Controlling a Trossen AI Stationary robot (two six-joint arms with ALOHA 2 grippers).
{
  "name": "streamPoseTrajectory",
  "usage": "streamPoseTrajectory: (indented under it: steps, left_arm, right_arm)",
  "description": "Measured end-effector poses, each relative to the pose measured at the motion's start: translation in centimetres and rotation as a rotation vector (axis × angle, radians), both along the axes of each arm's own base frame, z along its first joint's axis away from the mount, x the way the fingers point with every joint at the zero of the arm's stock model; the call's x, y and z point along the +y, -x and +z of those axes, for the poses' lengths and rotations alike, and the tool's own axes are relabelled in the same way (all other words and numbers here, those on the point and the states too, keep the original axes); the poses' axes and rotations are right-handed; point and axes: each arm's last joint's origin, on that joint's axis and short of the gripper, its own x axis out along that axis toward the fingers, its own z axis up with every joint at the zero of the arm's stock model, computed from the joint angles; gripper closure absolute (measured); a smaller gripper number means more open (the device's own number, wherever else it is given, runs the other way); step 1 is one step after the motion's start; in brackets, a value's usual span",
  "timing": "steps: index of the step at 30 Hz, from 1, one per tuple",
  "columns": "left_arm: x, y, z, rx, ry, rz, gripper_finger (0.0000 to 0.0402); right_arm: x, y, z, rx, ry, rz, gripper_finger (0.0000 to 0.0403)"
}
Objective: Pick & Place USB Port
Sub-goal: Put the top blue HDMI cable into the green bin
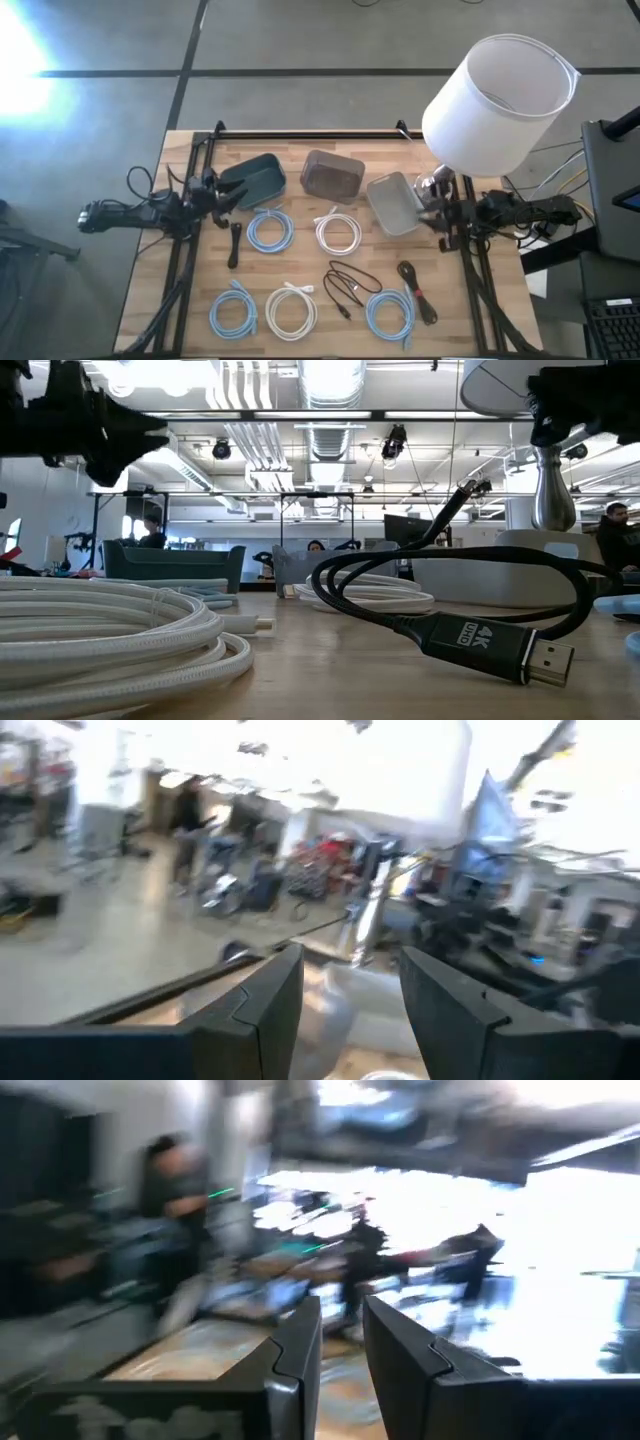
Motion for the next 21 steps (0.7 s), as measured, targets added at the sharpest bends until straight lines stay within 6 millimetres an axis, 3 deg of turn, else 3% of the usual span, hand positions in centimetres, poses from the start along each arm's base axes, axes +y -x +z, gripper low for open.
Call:
streamPoseTrajectory:
  steps: [5,12,18,21]
  left_arm:
    - [0.0,-0.3,2.4,0.110,-0.098,0.015,0.0229]
    - [-0.3,-2.8,4.8,0.313,-0.008,-0.056,0.0229]
    - [-1.4,-6.8,3.7,0.530,0.069,-0.180,0.0229]
    - [-2.2,-8.4,1.8,0.656,0.160,-0.230,0.0229]
  right_arm:
    - [-0.7,-0.1,0.3,-0.017,-0.030,-0.244,0.0308]
    - [-0.8,-0.4,1.2,-0.103,-0.056,-0.280,0.0286]
    - [-0.6,-1.1,0.9,-0.061,-0.041,-0.267,0.0302]
    - [-0.6,-1.5,0.6,-0.026,-0.040,-0.264,0.0311]
